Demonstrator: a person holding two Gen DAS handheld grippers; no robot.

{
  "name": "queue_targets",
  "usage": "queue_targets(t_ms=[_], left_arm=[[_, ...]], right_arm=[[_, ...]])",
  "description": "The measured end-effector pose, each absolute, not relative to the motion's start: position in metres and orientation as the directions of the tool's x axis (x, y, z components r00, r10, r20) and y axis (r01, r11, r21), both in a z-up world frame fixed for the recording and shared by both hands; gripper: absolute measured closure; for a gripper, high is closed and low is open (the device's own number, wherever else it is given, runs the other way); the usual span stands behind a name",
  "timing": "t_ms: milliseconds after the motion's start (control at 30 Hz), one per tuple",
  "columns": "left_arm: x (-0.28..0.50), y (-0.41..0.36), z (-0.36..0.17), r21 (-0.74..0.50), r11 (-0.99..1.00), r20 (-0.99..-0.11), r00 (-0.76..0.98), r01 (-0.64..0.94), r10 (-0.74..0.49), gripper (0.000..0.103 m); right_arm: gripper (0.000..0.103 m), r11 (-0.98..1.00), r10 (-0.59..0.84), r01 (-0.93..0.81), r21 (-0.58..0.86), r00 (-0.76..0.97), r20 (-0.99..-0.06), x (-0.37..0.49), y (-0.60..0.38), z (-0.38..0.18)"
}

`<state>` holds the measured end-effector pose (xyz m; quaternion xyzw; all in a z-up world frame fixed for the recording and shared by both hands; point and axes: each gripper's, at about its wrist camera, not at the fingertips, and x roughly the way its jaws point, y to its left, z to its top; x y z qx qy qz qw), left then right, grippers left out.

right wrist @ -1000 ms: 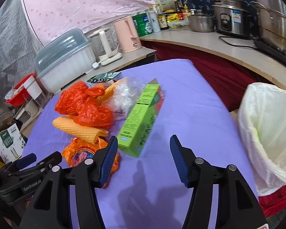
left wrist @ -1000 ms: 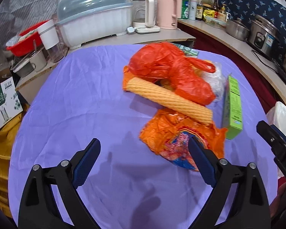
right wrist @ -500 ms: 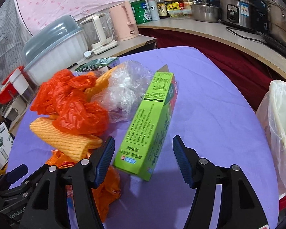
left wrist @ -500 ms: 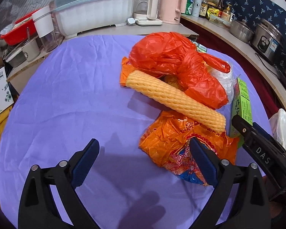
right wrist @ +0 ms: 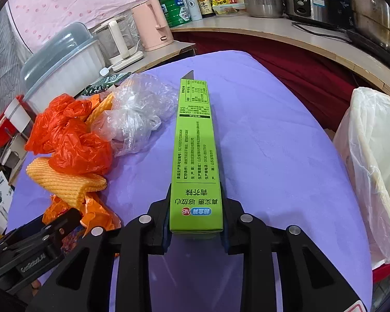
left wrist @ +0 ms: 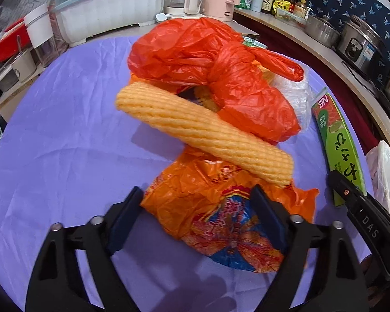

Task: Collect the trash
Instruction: 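Grasp the green box with the right tool while the left tool grasps the orange snack bag, then lift the green box toward the bin while the left tool lifts the orange bag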

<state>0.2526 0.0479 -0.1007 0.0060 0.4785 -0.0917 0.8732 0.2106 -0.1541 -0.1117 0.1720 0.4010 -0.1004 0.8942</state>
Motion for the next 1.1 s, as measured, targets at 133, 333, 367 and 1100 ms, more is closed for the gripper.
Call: queue_targets(t_ms=[133,333,367,1100], left_arm=[[0.246,0.042,-0.095,-0.074,0.98,-0.835,0.525,0.187,-0.163,0.044],[0.229,0.032,-0.083,-0.077,0.971,-0.832,0.523,0.227,-0.188,0.072],[0.225,0.03,-0.081,-0.078,0.969,-0.831,0.522,0.234,-0.193,0.076],[0.144,-0.008,-0.004,-0.075,0.932,-0.746,0.601,0.355,-0.289,0.081]], right_arm=[[0.076,0.917,-0.035,0.319,0.241,0.665,-0.746,0.201,-0.157,-0.109],[0.076,0.909,-0.027,0.322,0.263,0.677,-0.736,0.185,-0.161,-0.103],[0.076,0.909,-0.026,0.322,0.265,0.679,-0.734,0.182,-0.162,-0.102],[0.076,0.894,-0.067,0.33,0.305,0.769,-0.636,0.098,-0.195,-0.039]])
